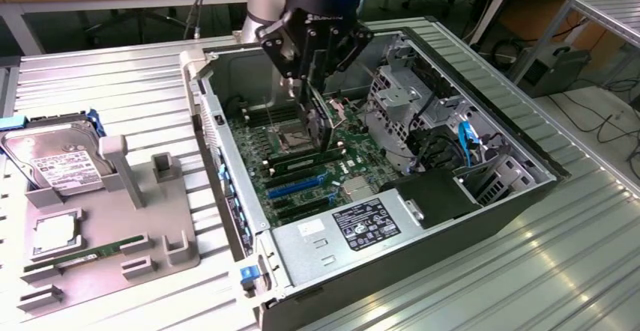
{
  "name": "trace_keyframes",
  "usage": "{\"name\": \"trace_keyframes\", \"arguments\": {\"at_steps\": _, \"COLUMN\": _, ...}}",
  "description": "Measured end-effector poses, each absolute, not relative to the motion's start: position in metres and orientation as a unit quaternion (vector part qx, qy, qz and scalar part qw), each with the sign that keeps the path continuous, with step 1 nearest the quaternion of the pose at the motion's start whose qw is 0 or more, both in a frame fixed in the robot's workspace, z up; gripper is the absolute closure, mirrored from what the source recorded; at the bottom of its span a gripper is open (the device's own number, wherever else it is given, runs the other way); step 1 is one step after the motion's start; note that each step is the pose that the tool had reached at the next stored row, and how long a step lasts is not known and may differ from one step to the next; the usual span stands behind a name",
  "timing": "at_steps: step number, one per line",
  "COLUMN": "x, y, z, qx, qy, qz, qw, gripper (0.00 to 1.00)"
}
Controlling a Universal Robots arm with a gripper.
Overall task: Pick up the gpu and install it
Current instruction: 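Pick up the gpu and move the gpu toward the slot, then insert the gpu into the slot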
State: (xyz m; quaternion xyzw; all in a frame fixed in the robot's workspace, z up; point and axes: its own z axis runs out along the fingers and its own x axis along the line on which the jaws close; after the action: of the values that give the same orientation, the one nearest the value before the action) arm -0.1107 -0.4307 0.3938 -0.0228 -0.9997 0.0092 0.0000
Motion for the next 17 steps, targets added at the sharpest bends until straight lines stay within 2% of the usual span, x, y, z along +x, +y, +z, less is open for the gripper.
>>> {"name": "trace_keyframes", "arguments": {"at_steps": 8, "x": -0.075, "y": -0.431, "z": 0.379, "qx": -0.021, "qy": -1.000, "qz": 0.010, "qw": 0.000, "gripper": 0.74}}
{"name": "trace_keyframes", "arguments": {"at_steps": 17, "x": -0.074, "y": -0.431, "z": 0.377, "qx": -0.019, "qy": -1.000, "qz": 0.009, "qw": 0.001, "gripper": 0.74}}
